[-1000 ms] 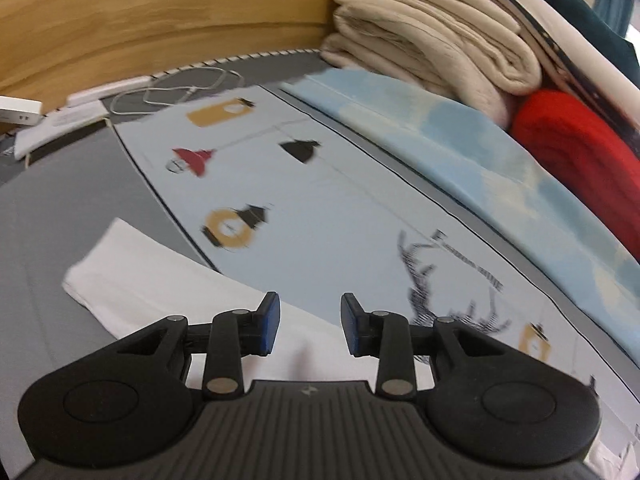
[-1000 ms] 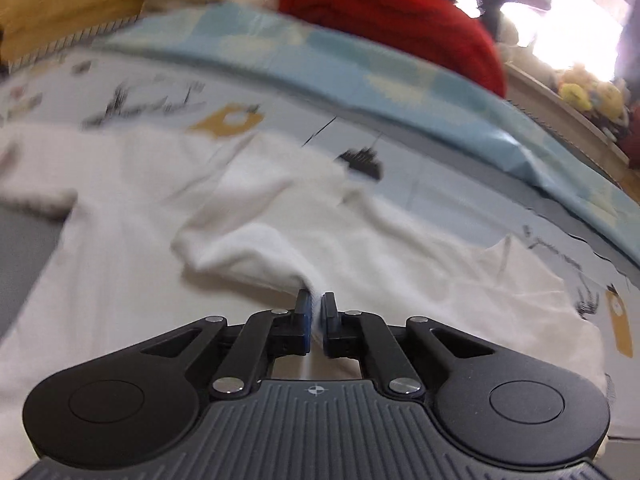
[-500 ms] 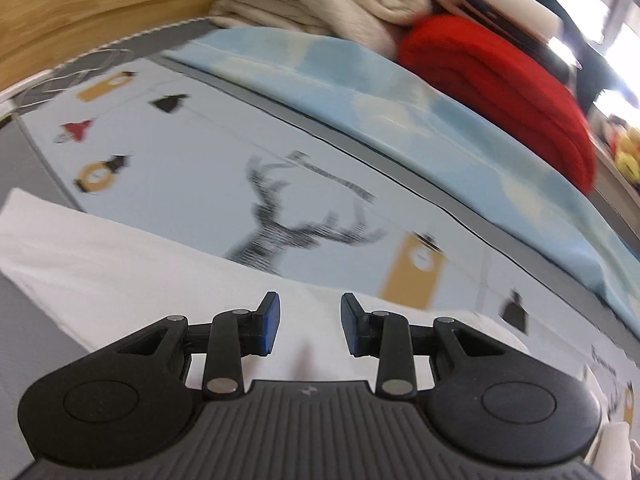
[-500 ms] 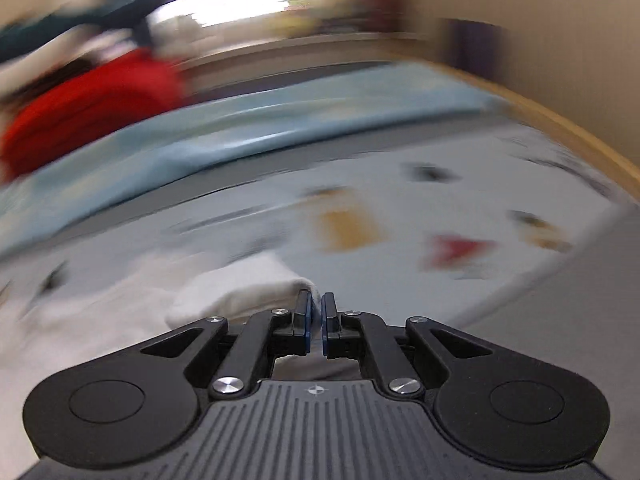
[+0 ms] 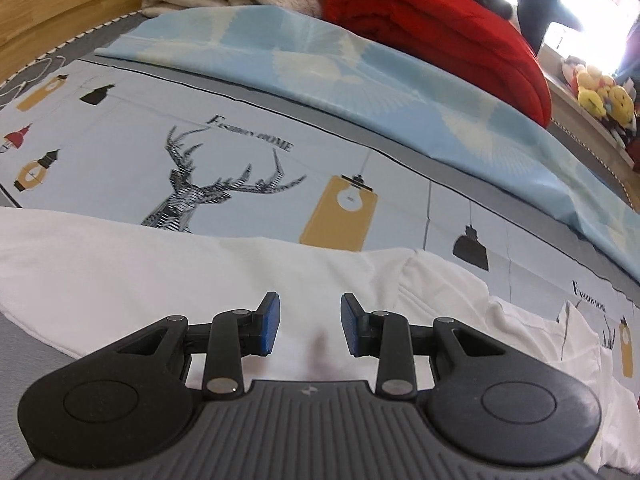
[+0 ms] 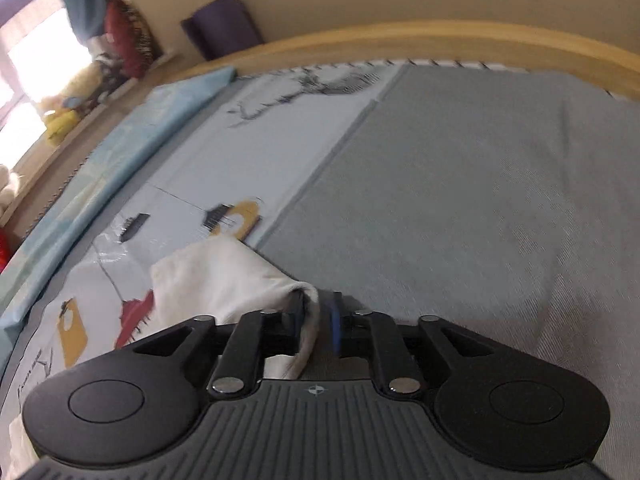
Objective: Fold small clothes
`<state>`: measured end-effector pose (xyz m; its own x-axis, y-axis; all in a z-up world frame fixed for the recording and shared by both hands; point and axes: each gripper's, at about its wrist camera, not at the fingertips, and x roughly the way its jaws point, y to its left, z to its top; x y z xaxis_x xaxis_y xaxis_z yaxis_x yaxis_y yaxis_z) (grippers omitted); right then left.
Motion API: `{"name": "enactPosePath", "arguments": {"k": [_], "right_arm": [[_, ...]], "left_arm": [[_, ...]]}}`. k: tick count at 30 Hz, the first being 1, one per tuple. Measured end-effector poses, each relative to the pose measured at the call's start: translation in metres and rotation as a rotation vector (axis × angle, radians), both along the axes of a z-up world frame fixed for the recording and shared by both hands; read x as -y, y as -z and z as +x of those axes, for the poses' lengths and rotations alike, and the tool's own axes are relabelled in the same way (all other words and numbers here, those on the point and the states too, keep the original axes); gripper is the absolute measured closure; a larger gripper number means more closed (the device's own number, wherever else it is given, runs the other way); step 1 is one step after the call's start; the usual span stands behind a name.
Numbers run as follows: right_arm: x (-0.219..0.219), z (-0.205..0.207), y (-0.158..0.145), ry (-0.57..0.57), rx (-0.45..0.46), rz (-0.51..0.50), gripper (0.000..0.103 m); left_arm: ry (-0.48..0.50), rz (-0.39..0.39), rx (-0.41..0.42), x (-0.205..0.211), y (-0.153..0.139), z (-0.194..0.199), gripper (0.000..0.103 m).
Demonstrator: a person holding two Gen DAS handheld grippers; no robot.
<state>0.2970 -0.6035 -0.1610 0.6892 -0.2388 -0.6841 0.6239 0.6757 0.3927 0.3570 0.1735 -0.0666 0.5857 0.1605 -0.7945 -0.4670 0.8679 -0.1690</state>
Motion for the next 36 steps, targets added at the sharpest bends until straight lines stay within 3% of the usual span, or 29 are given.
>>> {"name": "enactPosePath", "arguments": {"k": [3,4,6,8,11,16,17,18,19,24,26,29,30,31,34,35,36], "right_arm": [[0.000,0.015,-0.002,-0.037,-0.041,-0.084,0.069],[0.004,0.014,-0.003,0.015,-0.038,-0.103,0.067],[0.022,0.002,0.000,0.188,-0.017,-0.029,0.062],[0.032,-0.005,-0.002,0.307,-0.005,-0.005,0.065],[0.025,0.000,-0.009,0.261,-0.015,-0.105,0.064],[0.024,0.001,-0.005,0.233,-0.024,-0.105,0.064],[0.026,0.004,0.000,0.235,-0.055,-0.111,0.068],[0.029,0.005,0.004,0.241,-0.075,-0.113,0.090],[0.028,0.003,0.005,0.255,-0.087,-0.122,0.100],[0.017,-0.001,-0.012,0.413,-0.188,-0.291,0.096],[0.000,0.002,-0.027,0.426,-0.165,-0.361,0.096],[-0.043,0.021,-0.050,0.257,-0.065,-0.408,0.095],[-0.061,0.030,-0.055,0.165,-0.020,-0.391,0.090],[-0.081,0.040,-0.058,0.044,0.020,-0.347,0.081],[-0.137,0.064,-0.052,-0.305,0.078,-0.175,0.072],[-0.162,0.072,-0.047,-0.425,0.081,-0.123,0.071],[-0.182,0.078,-0.042,-0.514,0.076,-0.094,0.069]], "left_arm": [[0.020,0.000,-0.004,0.006,0.003,0.002,0.066],[0.027,0.001,-0.004,0.008,0.003,0.003,0.066],[0.037,0.002,-0.007,0.010,0.005,0.004,0.066],[0.043,0.002,-0.007,0.011,0.006,0.005,0.066],[0.047,0.003,-0.008,0.011,0.007,0.006,0.066],[0.055,-0.020,-0.010,0.010,0.008,0.007,0.066],[0.061,-0.026,-0.012,0.010,0.009,0.007,0.066],[0.069,-0.032,-0.015,0.011,0.010,0.007,0.066],[0.077,-0.038,-0.017,0.011,0.011,0.007,0.066],[0.099,-0.103,-0.045,0.005,0.021,0.006,0.062],[0.100,-0.124,-0.053,0.003,0.026,0.006,0.062],[0.101,-0.131,-0.070,0.002,0.035,0.009,0.062],[0.100,-0.132,-0.081,0.001,0.039,0.009,0.062],[0.100,-0.133,-0.094,0.000,0.044,0.010,0.062],[0.045,-0.149,-0.151,-0.011,0.063,0.009,0.063],[0.015,-0.149,-0.173,-0.017,0.070,0.007,0.067],[-0.002,-0.141,-0.175,-0.021,0.071,0.006,0.079]]}}
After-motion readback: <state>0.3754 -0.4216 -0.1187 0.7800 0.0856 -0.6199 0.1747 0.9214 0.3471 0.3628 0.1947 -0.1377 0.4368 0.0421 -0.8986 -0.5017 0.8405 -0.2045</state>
